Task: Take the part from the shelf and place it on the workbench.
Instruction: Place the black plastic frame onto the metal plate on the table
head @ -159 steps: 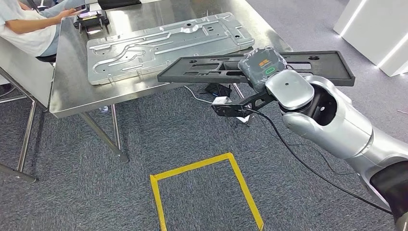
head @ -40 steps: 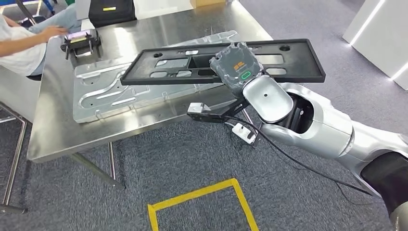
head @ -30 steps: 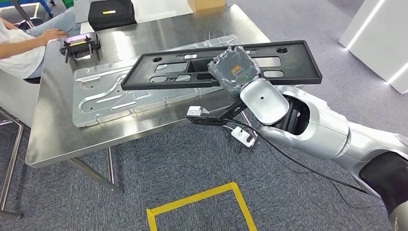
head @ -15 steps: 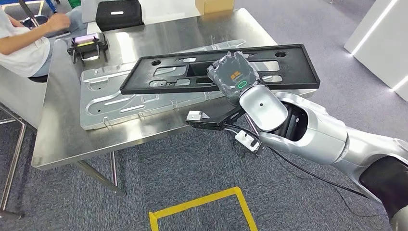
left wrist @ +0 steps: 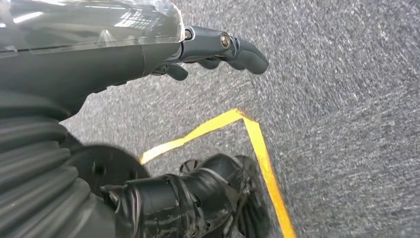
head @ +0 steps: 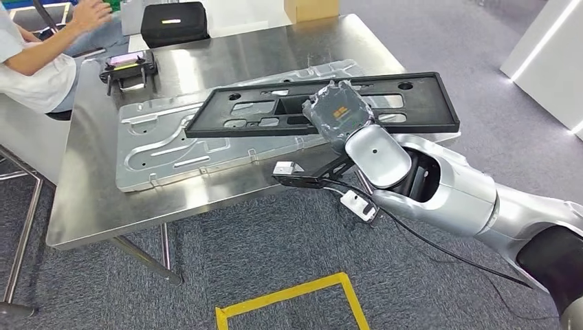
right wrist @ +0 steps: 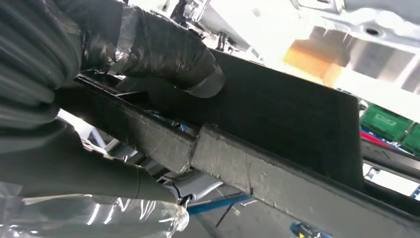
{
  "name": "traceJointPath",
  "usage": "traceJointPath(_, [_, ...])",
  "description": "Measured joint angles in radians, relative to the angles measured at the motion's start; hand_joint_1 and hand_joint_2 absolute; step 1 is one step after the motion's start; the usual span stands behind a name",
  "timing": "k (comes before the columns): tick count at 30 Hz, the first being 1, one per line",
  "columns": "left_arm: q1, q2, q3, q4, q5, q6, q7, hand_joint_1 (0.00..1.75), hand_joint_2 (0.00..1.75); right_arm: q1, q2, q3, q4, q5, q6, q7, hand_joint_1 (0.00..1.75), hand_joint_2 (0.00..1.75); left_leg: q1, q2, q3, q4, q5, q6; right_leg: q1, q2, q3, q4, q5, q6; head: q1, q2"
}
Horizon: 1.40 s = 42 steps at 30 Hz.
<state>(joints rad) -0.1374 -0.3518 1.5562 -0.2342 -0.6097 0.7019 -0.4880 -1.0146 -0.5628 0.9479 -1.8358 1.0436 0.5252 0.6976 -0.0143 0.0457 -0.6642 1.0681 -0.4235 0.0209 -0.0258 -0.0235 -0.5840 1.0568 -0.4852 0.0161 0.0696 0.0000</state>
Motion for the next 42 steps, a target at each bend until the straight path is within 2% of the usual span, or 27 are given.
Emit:
traceJointPath(1, [-0.001, 0.000, 0.000, 0.000, 0.003, 0.000, -0.003, 0.00, 1.75, -0.001, 0.000, 0.000, 0.000, 0.002, 0.005, 0.000, 1.75, 1.75, -0.005, 0.005, 0.007, -0.015, -0.005, 0.004, 0.003, -0.006, 0.004, -0.006, -0.001, 0.005, 0.001, 0.000])
traceJointPath(3, [-0.002, -0.002, 0.000, 0.000, 0.007, 0.000, -0.006, 0.00, 1.75, -0.002, -0.001, 0.000, 0.000, 0.002, 0.012, 0.000, 1.75, 1.75, -0.004, -0.006, 0.015, -0.030, -0.004, 0.015, 0.006, -0.018, 0.010, -0.016, -0.003, 0.018, 0.002, 0.000])
traceJointPath(5, [-0.001, -0.004, 0.000, 0.000, 0.009, 0.000, -0.009, 0.00, 1.75, -0.004, -0.001, -0.001, -0.002, -0.002, 0.015, 0.000, 1.75, 1.75, -0.001, -0.019, 0.030, -0.046, -0.001, 0.025, 0.005, -0.014, 0.007, 0.003, -0.019, 0.026, 0.004, 0.000])
traceJointPath(6, [-0.001, -0.005, 0.000, 0.000, 0.010, 0.000, -0.010, 0.00, 1.75, -0.007, -0.001, -0.001, -0.003, -0.005, 0.015, 0.000, 1.75, 1.75, 0.001, -0.023, 0.038, -0.053, 0.000, 0.030, 0.006, -0.005, -0.012, 0.042, -0.039, 0.028, 0.006, 0.000])
traceJointPath(8, [-0.001, -0.006, 0.000, 0.000, 0.012, 0.000, -0.011, 0.00, 1.75, -0.013, -0.002, -0.001, -0.003, -0.011, 0.019, 0.000, 1.75, 1.75, -0.001, -0.030, 0.047, -0.056, -0.006, 0.039, 0.008, 0.015, -0.083, 0.168, -0.087, 0.026, 0.008, 0.000])
traceJointPath(9, [-0.001, -0.006, 0.000, 0.000, 0.013, 0.000, -0.012, 0.00, 1.75, -0.013, -0.002, -0.001, -0.003, -0.013, 0.022, 0.001, 1.75, 1.75, -0.003, -0.033, 0.050, -0.056, -0.010, 0.043, 0.009, 0.019, -0.120, 0.224, -0.100, 0.025, 0.009, 0.000])
traceJointPath(10, [-0.001, -0.006, 0.000, 0.000, 0.014, 0.000, -0.013, 0.00, 1.75, -0.011, -0.002, 0.000, -0.003, -0.015, 0.026, 0.001, 1.75, 1.75, -0.005, -0.036, 0.054, -0.055, -0.014, 0.046, 0.010, 0.021, -0.143, 0.249, -0.095, 0.023, 0.009, 0.000])
traceJointPath(11, [-0.001, -0.006, 0.000, 0.000, 0.017, 0.000, -0.015, 0.00, 1.75, -0.010, -0.002, 0.000, -0.003, -0.016, 0.029, 0.001, 1.75, 1.75, -0.006, -0.039, 0.059, -0.054, -0.018, 0.047, 0.010, 0.022, -0.148, 0.238, -0.070, 0.020, 0.009, 0.000])
traceJointPath(12, [-0.001, -0.006, 0.000, 0.000, 0.019, 0.000, -0.017, 0.00, 1.75, -0.010, -0.002, 0.000, -0.003, -0.016, 0.031, 0.000, 1.75, 1.75, -0.007, -0.043, 0.064, -0.052, -0.023, 0.046, 0.011, 0.022, -0.132, 0.189, -0.031, 0.016, 0.009, 0.000])
traceJointPath(13, [-0.001, -0.006, 0.000, 0.000, 0.021, 0.000, -0.019, 0.00, 1.75, -0.011, -0.002, 0.000, -0.003, -0.016, 0.032, 0.000, 1.75, 1.75, -0.007, -0.045, 0.069, -0.050, -0.029, 0.044, 0.013, 0.022, -0.107, 0.121, 0.011, 0.011, 0.009, 0.000])
traceJointPath(15, [-0.002, -0.007, 0.000, 0.000, 0.024, 0.000, -0.022, 0.00, 1.75, -0.016, -0.002, 0.000, -0.003, -0.016, 0.032, 0.000, 1.75, 1.75, -0.011, -0.049, 0.072, -0.043, -0.039, 0.037, 0.019, 0.022, -0.057, 0.011, 0.054, 0.003, 0.009, 0.000])
traceJointPath(17, [-0.002, -0.007, 0.000, 0.000, 0.024, 0.000, -0.023, 0.00, 1.75, -0.019, -0.001, 0.000, -0.004, -0.016, 0.032, 0.000, 1.75, 1.75, -0.013, -0.051, 0.072, -0.042, -0.044, 0.030, 0.023, 0.023, -0.040, -0.019, 0.052, -0.002, 0.008, 0.000])
traceJointPath(20, [-0.002, -0.005, 0.000, 0.000, 0.024, 0.000, -0.024, 0.00, 1.75, -0.019, -0.001, 0.000, -0.006, -0.016, 0.032, 0.000, 1.75, 1.75, -0.014, -0.051, 0.070, -0.030, -0.060, 0.015, 0.011, 0.026, -0.030, -0.032, 0.052, -0.011, 0.005, 0.000])
traceJointPath(22, [-0.002, -0.005, 0.000, 0.000, 0.024, 0.000, -0.023, 0.00, 1.75, -0.021, -0.001, 0.000, -0.007, -0.016, 0.033, 0.000, 1.75, 1.75, -0.007, -0.051, 0.029, 0.056, -0.104, -0.003, 0.005, 0.025, -0.020, -0.039, 0.049, -0.017, -0.001, 0.000])
traceJointPath(24, [-0.001, -0.005, 0.000, 0.000, 0.023, 0.000, -0.021, 0.00, 1.75, -0.023, -0.001, 0.001, -0.008, -0.016, 0.035, 0.000, 1.75, 1.75, 0.005, -0.050, -0.043, 0.184, -0.148, -0.017, 0.003, 0.024, -0.014, -0.039, 0.043, -0.020, -0.004, 0.000])
traceJointPath(25, [0.000, -0.004, 0.000, 0.000, 0.023, 0.000, -0.019, 0.00, 1.75, -0.022, -0.001, 0.002, -0.008, -0.016, 0.036, 0.000, 1.75, 1.75, 0.010, -0.050, -0.069, 0.221, -0.149, -0.021, 0.002, 0.025, -0.011, -0.039, 0.040, -0.020, -0.005, 0.000])
traceJointPath(26, [0.000, -0.004, 0.000, 0.000, 0.023, 0.000, -0.017, 0.00, 1.75, -0.022, -0.001, 0.003, -0.008, -0.016, 0.038, 0.000, 1.75, 1.75, 0.013, -0.050, -0.078, 0.222, -0.132, -0.024, 0.000, 0.026, -0.006, -0.038, 0.035, -0.018, -0.005, 0.000])
traceJointPath(27, [0.001, -0.004, 0.000, 0.000, 0.023, 0.000, -0.014, 0.00, 1.75, -0.023, -0.001, 0.004, -0.008, -0.015, 0.041, 0.000, 1.75, 1.75, 0.016, -0.050, -0.068, 0.184, -0.096, -0.026, -0.002, 0.027, 0.001, -0.038, 0.030, -0.016, -0.005, 0.000])
traceJointPath(29, [0.002, -0.004, 0.000, 0.000, 0.023, 0.000, -0.010, 0.00, 1.75, -0.026, -0.001, 0.005, -0.010, -0.012, 0.051, 0.000, 1.75, 1.75, 0.018, -0.050, -0.012, 0.052, -0.017, -0.024, -0.004, 0.029, 0.017, -0.038, 0.019, -0.009, -0.005, 0.000])
traceJointPath(30, [0.002, -0.004, 0.000, 0.000, 0.022, 0.000, -0.008, 0.00, 1.75, -0.029, -0.001, 0.005, -0.011, -0.010, 0.057, 0.000, 1.75, 1.75, 0.016, -0.051, 0.016, -0.006, 0.003, -0.020, -0.004, 0.031, 0.022, -0.038, 0.014, -0.004, -0.005, 0.000])
traceJointPath(31, [0.003, -0.003, 0.000, 0.000, 0.021, 0.000, -0.007, 0.00, 1.75, -0.031, -0.001, 0.004, -0.012, -0.009, 0.062, 0.000, 1.75, 1.75, 0.014, -0.051, 0.032, -0.038, 0.007, -0.016, -0.003, 0.032, 0.025, -0.040, 0.011, 0.001, -0.005, 0.000])
traceJointPath(35, [0.010, -0.004, 0.000, 0.000, 0.009, 0.000, -0.003, 0.00, 1.75, -0.033, -0.002, 0.001, -0.017, -0.007, 0.067, 0.001, 1.75, 1.75, 0.013, -0.050, 0.053, -0.067, -0.003, 0.007, -0.003, 0.032, 0.026, -0.040, 0.000, 0.021, -0.005, 0.000])
traceJointPath(37, [0.012, -0.004, 0.000, 0.000, 0.004, 0.000, -0.004, 0.00, 1.75, -0.036, -0.002, -0.002, -0.020, -0.004, 0.067, 0.001, 1.75, 1.75, 0.017, -0.049, 0.068, -0.080, -0.003, 0.020, -0.003, 0.029, -0.009, 0.036, -0.037, 0.025, -0.003, 0.000])
traceJointPath(39, [0.013, -0.004, 0.000, 0.000, 0.002, 0.000, -0.004, 0.00, 1.75, -0.036, -0.003, -0.004, -0.020, 0.000, 0.067, 0.001, 1.75, 1.75, 0.015, -0.049, 0.075, -0.082, -0.009, 0.028, -0.001, 0.028, -0.089, 0.181, -0.090, 0.027, -0.002, 0.000])
traceJointPath(40, [0.014, -0.004, 0.000, 0.000, 0.002, 0.000, -0.003, 0.00, 1.75, -0.033, -0.004, -0.004, -0.020, 0.001, 0.067, 0.001, 1.75, 1.75, 0.014, -0.050, 0.079, -0.081, -0.013, 0.030, 0.000, 0.028, -0.129, 0.241, -0.104, 0.028, -0.001, 0.000])
traceJointPath(41, [0.014, -0.004, 0.000, 0.000, 0.002, 0.000, -0.003, 0.00, 1.75, -0.031, -0.006, -0.004, -0.020, 0.001, 0.067, 0.001, 1.75, 1.75, 0.013, -0.050, 0.083, -0.080, -0.017, 0.031, 0.000, 0.028, -0.153, 0.267, -0.097, 0.029, -0.001, 0.000])
traceJointPath(42, [0.015, -0.004, 0.000, 0.000, 0.002, 0.000, -0.003, 0.00, 1.75, -0.029, -0.007, -0.004, -0.020, 0.002, 0.067, 0.000, 1.75, 1.75, 0.013, -0.051, 0.088, -0.077, -0.023, 0.030, 0.000, 0.028, -0.158, 0.257, -0.073, 0.028, -0.001, 0.000])
